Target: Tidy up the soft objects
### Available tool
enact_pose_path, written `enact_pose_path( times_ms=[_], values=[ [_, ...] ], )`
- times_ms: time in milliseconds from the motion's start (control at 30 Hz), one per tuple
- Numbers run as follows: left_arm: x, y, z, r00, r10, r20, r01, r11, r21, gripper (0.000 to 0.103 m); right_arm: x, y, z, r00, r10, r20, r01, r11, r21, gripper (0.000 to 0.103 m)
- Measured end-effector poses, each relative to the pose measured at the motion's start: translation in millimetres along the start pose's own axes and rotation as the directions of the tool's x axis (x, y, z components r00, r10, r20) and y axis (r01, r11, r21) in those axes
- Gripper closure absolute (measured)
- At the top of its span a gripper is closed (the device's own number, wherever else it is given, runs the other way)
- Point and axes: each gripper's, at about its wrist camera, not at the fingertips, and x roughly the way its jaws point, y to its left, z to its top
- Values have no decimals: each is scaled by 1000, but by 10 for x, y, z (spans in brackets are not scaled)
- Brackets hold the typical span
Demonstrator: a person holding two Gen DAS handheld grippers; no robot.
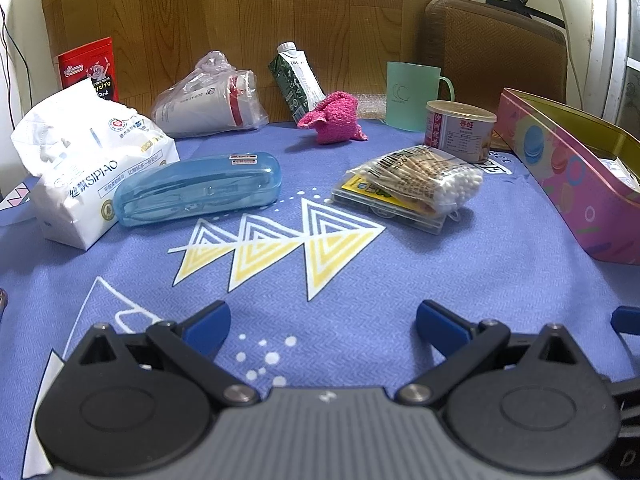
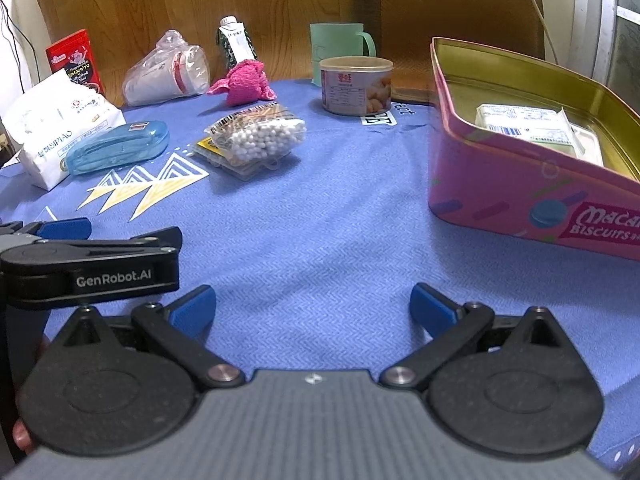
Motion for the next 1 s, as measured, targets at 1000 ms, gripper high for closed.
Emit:
enact_pose_path(
  times_ms=[1000],
  values=[
    [-33, 102, -24, 1000, 30, -7, -30, 999, -26, 0, 40, 119, 26, 1000, 13, -11, -13, 1000, -27, 0]
  ],
)
